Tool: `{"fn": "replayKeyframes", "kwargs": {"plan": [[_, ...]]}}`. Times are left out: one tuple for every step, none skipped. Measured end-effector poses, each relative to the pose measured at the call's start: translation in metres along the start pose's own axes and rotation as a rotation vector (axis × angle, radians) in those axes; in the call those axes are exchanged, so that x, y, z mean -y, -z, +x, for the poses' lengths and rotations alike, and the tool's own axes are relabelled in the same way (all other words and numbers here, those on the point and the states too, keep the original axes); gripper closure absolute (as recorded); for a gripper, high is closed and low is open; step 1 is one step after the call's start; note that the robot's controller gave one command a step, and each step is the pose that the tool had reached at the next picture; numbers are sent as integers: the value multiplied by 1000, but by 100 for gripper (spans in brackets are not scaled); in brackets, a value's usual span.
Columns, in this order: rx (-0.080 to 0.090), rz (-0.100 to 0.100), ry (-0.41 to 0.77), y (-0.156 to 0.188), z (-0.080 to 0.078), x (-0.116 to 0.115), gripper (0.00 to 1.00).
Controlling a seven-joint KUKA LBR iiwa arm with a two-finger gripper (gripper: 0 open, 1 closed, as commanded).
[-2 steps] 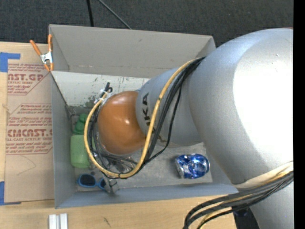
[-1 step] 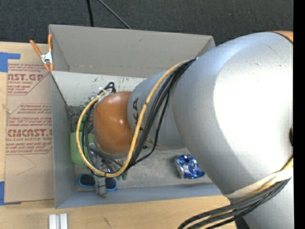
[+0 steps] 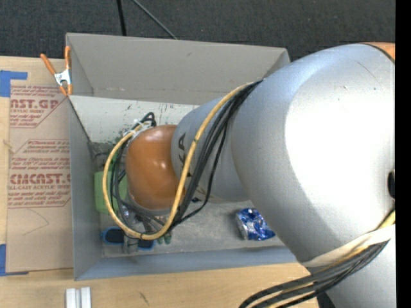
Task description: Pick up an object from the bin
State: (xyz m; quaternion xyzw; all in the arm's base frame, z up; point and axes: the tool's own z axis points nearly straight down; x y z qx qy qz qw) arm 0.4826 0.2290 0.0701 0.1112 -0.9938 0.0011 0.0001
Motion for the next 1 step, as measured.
{"fn": "replayKeyframes", "kwargs": {"plan": [[12,-4,31,145,-7,1,100]]}}
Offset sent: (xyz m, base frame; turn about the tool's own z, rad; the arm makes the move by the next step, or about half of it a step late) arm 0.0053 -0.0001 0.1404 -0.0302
